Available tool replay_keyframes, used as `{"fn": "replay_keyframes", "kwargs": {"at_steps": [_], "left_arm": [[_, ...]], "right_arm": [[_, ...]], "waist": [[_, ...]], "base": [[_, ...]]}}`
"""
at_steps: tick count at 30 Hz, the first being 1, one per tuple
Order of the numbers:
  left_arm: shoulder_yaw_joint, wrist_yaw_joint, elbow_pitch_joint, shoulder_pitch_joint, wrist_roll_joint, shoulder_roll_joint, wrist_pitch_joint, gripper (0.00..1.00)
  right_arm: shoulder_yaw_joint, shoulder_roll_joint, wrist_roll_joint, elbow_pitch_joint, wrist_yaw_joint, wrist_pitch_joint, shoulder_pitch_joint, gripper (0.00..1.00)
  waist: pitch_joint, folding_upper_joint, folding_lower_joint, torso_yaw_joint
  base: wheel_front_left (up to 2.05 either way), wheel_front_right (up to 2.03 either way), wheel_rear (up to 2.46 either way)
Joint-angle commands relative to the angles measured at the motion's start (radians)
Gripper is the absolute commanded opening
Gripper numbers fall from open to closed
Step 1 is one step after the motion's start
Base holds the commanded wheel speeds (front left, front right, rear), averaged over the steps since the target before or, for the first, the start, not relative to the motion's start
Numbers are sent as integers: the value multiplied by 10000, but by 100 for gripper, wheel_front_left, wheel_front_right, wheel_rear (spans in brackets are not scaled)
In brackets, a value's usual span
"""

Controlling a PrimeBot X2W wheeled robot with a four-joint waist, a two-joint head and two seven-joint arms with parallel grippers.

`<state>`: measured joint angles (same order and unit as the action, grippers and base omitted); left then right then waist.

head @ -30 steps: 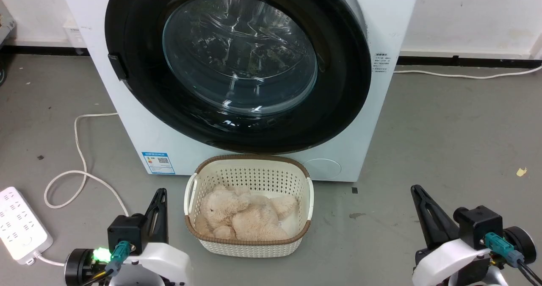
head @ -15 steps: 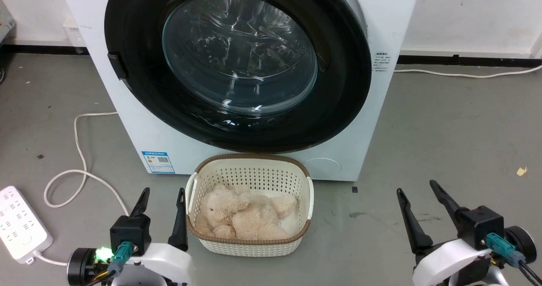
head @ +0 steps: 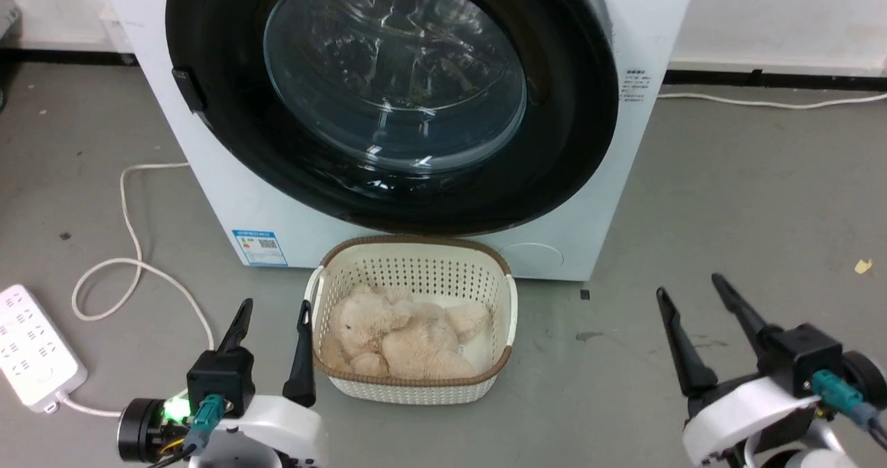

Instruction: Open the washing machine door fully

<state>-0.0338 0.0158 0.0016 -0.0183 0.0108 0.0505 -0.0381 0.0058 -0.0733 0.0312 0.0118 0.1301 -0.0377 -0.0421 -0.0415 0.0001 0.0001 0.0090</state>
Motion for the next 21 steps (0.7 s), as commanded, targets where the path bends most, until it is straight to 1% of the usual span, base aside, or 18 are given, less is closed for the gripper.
{"fn": "replay_keyframes", "kwargs": {"at_steps": [1, 9, 16, 17, 18, 19, 21], "left_arm": [[-71, 56, -87, -141, 28, 0, -118, 100], [-242, 141, -201, -294, -3, 1, -286, 100], [-400, 228, -308, -431, -2, 1, -431, 100], [-422, 242, -321, -451, -3, 1, -452, 100], [-442, 256, -335, -469, -3, 0, -473, 100], [-462, 269, -349, -487, -3, 0, -494, 100], [-500, 294, -377, -520, -6, 1, -536, 100]], "right_arm": [[11, -134, 170, 78, 1, -125, -281, 100], [2, -518, 764, -46, 2, -235, -1001, 100], [-184, -748, 1617, -224, 2, -192, -1781, 100], [-221, -763, 1773, -268, 2, -163, -1898, 90], [-273, -775, 1924, -320, 2, -139, -2020, 35], [-323, -785, 2078, -376, 2, -109, -2143, 0], [-402, -806, 2393, -486, 2, -31, -2396, 0]], "waist": [[-95, -1, -1, 38], [-485, -1, -1, 183], [-830, -1, -1, 352], [-876, -1, -1, 374], [-920, -1, -1, 395], [-963, -1, -1, 415], [-1050, -1, -1, 453]], "base": [[0, 0, 0], [0, 0, 0], [0, 0, 0], [0, 0, 0], [0, 0, 0], [0, 0, 0], [0, 0, 0]]}}
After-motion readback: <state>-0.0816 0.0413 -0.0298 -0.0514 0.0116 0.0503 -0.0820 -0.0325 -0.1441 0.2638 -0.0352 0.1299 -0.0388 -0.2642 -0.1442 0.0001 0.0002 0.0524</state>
